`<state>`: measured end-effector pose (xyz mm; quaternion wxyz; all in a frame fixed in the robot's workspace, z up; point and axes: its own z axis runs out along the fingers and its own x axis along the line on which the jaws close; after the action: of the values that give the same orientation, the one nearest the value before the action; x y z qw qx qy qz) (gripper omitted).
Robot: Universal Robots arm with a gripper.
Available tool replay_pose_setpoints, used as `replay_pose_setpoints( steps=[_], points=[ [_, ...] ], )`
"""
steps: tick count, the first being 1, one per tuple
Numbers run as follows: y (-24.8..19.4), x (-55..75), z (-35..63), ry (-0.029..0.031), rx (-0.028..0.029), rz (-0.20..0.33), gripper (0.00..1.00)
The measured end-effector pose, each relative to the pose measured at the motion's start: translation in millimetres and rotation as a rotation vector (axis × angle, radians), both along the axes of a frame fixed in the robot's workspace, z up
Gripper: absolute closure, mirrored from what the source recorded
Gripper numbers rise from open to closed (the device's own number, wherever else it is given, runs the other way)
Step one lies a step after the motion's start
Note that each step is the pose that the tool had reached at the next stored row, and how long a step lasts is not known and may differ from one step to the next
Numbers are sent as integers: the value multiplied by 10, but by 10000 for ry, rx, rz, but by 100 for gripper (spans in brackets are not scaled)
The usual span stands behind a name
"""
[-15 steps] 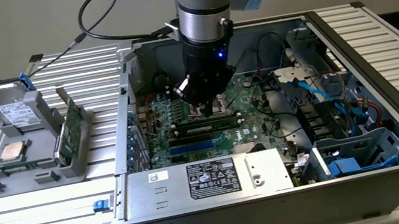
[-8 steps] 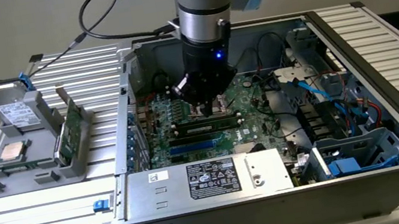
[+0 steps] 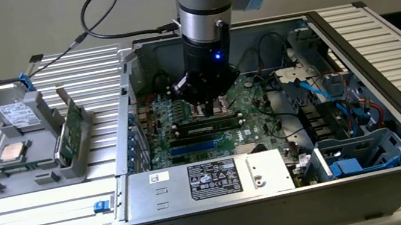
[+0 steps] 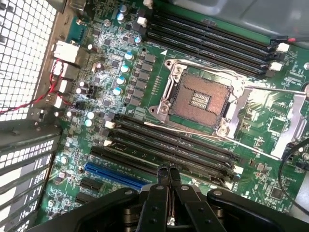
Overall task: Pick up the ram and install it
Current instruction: 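Press down the ram until it locks into place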
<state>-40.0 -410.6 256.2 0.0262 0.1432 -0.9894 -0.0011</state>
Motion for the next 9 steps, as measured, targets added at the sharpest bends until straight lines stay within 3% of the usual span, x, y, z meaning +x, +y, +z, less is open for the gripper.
replay_pose_setpoints(
  steps=[9],
  points=[
    [0,0,1,-32,1,-1150,89]
  ],
)
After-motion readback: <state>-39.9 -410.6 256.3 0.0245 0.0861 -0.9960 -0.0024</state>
